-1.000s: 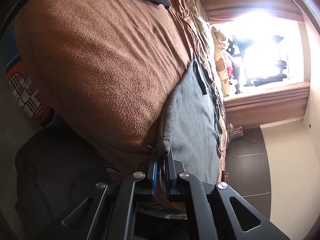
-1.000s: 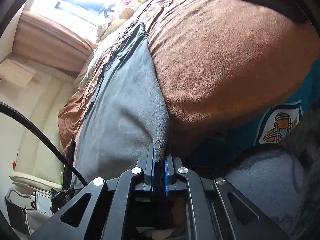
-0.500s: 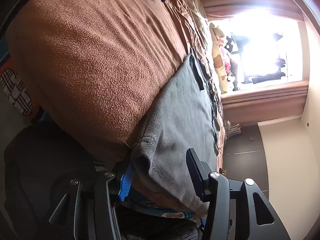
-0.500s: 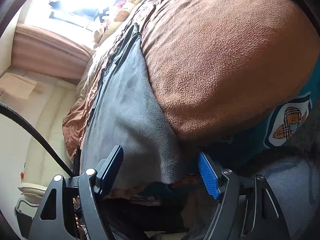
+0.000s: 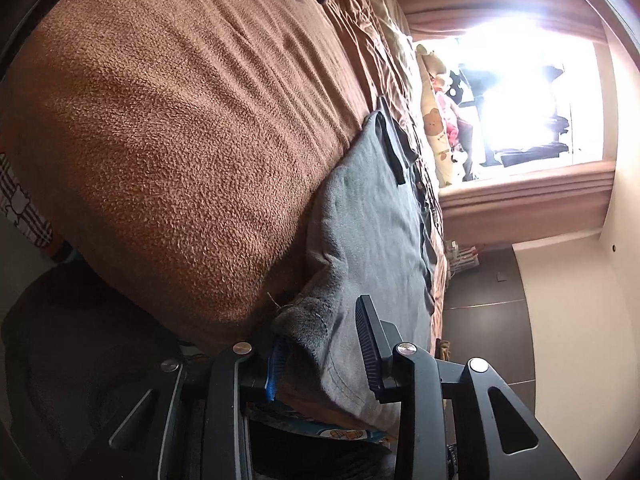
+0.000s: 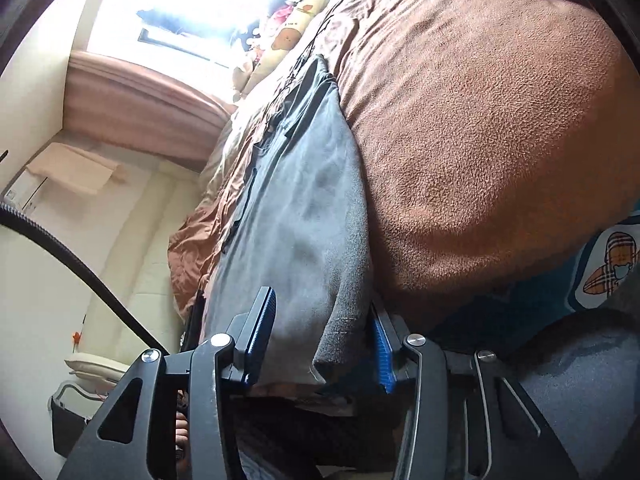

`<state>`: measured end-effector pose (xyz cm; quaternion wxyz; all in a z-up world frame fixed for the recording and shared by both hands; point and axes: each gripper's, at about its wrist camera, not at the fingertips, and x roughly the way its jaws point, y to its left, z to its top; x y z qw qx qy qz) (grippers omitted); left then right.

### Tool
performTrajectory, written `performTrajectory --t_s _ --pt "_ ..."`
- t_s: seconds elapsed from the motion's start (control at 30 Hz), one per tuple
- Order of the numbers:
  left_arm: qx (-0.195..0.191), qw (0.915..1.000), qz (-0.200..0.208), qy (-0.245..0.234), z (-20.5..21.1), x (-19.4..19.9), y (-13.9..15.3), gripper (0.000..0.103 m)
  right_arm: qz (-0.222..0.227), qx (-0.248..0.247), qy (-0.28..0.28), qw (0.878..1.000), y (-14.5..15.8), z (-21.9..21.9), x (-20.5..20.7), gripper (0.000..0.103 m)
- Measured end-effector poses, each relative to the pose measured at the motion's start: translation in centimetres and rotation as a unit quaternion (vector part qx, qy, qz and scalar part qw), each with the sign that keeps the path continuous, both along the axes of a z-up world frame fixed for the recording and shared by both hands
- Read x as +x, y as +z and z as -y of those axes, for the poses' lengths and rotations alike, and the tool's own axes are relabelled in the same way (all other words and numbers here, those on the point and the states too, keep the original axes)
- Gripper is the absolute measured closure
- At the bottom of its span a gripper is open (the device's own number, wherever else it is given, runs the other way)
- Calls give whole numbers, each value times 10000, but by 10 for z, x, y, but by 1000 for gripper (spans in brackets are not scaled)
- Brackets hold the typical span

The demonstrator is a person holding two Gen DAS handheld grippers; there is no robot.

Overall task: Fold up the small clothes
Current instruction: 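Grasp the grey T-shirt's hem edge with both grippers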

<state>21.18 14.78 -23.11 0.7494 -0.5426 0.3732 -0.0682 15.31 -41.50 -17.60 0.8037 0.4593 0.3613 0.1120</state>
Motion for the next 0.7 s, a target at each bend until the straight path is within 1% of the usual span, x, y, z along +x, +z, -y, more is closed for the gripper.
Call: performTrajectory --t_s 0.07,0.17,0.23,0.3,0.37,0.43,0.5,0.57,0.7 --pt "-8 10000 -2 30 0 2 -1 69 -177 -101 -37 9998 -7 1 2 61" --pt "20 10000 12 56 -1 4 0 69 -310 -76 -46 9995 -16 -5 10 61" --pt "72 10000 7 43 -1 2 2 69 -311 -109 -33 9995 -13 -10 11 61" --pt "208 9998 40 65 -5 1 10 69 -308 -169 5 9994 -6 -16 14 61" --pt "265 9995 104 109 -10 -2 16 69 -309 -269 70 9991 -1 -19 19 61" --pt "282 9995 127 17 -12 -2 19 68 -298 -354 112 9989 4 -21 21 61" --pt "270 9994 44 -191 -13 5 16 68 -267 -383 143 9988 6 -22 21 61" --pt "293 9991 -74 -299 -12 13 11 68 -279 -384 153 9988 5 -25 23 61" --pt "163 9992 -107 -354 -8 23 5 69 -302 -332 132 9989 -1 -24 30 61"
